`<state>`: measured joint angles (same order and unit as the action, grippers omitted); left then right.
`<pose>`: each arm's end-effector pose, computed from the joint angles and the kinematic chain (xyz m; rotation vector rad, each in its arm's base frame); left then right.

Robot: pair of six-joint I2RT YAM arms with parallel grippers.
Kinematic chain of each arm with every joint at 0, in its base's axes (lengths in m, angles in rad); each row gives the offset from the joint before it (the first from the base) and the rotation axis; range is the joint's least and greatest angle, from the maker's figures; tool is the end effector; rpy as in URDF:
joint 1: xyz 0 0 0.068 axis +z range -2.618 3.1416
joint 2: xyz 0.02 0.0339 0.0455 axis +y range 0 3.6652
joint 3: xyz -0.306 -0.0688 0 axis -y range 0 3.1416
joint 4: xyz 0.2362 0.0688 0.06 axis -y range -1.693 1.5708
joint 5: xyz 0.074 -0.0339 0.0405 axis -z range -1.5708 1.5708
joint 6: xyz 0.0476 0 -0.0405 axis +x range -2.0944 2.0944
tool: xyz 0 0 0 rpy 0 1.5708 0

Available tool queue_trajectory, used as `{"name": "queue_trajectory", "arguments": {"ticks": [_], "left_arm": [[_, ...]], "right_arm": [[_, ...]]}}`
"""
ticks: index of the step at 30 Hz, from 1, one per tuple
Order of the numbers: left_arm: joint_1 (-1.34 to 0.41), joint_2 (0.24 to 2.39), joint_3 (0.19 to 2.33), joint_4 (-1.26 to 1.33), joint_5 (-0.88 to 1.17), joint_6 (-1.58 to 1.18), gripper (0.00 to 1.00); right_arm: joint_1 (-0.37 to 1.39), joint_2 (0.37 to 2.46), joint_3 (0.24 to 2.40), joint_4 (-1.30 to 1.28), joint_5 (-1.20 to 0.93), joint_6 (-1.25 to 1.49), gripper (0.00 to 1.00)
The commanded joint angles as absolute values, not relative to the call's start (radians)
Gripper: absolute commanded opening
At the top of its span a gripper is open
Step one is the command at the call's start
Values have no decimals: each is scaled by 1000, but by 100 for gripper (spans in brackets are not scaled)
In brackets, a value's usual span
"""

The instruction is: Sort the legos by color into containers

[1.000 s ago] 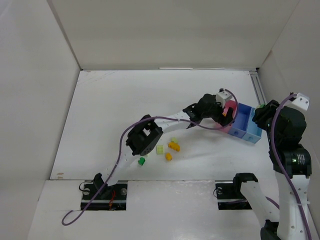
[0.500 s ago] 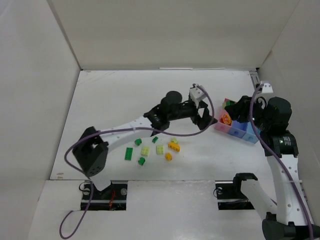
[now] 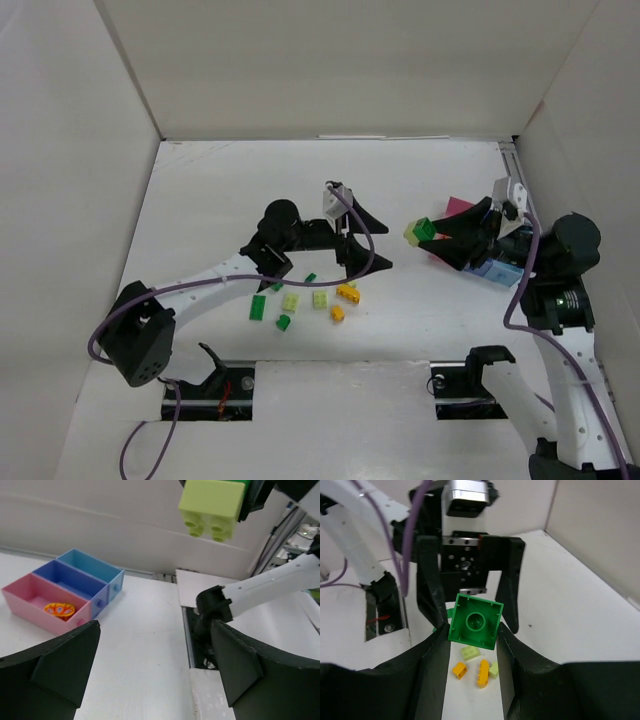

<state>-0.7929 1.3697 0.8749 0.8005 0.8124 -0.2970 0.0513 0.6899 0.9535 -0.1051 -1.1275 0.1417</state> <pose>0.1838 -0.2359 0.3861 1.0637 1.0783 -1.4043 0.0873 0.0475 0.4426 -0.8817 1.3092 0.9412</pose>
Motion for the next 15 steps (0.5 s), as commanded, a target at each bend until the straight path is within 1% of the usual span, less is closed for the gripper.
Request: {"name": "queue_trajectory", "arguments": {"ticks": [1,3,7,15], "left_arm": [[-796,1321,864,1018,939,-376,90],[-796,1310,851,1054,954,-376,90],[-796,1276,851,1039,957,-351,90],[-796,1318,934,997,969,-339,90]], "right_arm": [[92,673,966,0,-1221,94,0],[92,673,966,0,-1221,94,0],[92,695,957,0,-1242,94,0],[116,747,957,0,-1195,123,0]]}}
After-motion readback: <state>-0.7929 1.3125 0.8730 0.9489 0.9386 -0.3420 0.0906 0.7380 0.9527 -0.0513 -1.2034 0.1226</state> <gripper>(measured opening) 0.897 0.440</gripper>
